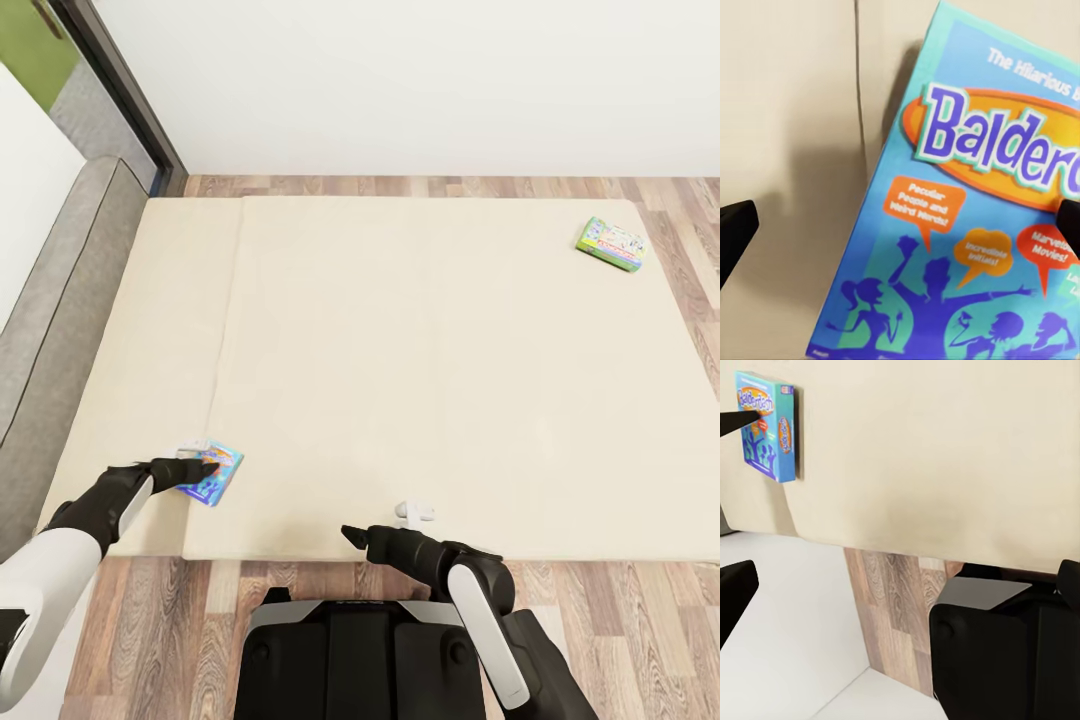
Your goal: Put all the toys in the child's room - the three board games (two on the bed and one on the table), the two jigsaw puzzles on the table, and the tennis ball on the table - inside the toy box on the table in the child's room.
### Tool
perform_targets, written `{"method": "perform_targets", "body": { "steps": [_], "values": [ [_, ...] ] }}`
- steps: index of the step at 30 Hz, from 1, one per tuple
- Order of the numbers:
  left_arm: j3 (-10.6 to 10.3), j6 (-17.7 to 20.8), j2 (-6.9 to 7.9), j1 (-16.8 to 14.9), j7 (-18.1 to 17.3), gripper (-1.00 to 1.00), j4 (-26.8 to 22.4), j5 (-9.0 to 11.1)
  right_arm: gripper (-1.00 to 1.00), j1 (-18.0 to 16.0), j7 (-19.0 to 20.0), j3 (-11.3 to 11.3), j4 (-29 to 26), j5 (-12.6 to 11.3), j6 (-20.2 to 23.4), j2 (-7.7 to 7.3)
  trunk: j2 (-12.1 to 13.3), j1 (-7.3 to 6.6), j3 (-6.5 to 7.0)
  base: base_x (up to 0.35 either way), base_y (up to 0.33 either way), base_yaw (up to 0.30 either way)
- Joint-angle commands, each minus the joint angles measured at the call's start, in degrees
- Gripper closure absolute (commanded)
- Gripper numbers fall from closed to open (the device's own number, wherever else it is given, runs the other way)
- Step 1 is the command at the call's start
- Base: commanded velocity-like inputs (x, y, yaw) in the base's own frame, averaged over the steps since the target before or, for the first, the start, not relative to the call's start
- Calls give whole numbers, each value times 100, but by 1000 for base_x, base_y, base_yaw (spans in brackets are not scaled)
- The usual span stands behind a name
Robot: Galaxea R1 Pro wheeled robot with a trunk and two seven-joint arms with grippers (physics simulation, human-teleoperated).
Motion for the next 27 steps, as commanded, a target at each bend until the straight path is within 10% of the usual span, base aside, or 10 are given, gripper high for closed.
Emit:
{"method": "perform_targets", "body": {
  "steps": [1,27],
  "values": [
    [-29,32,17,-1,-38,-100,-9,30,-100,-2,11,-5,-5,12,27,3,-9,3,-6,0,0,0],
    [2,30,97,-1,-303,-100,0,50,-100,-2,12,-4,-17,23,27,6,-9,3,-5,0,0,0]
  ]
}}
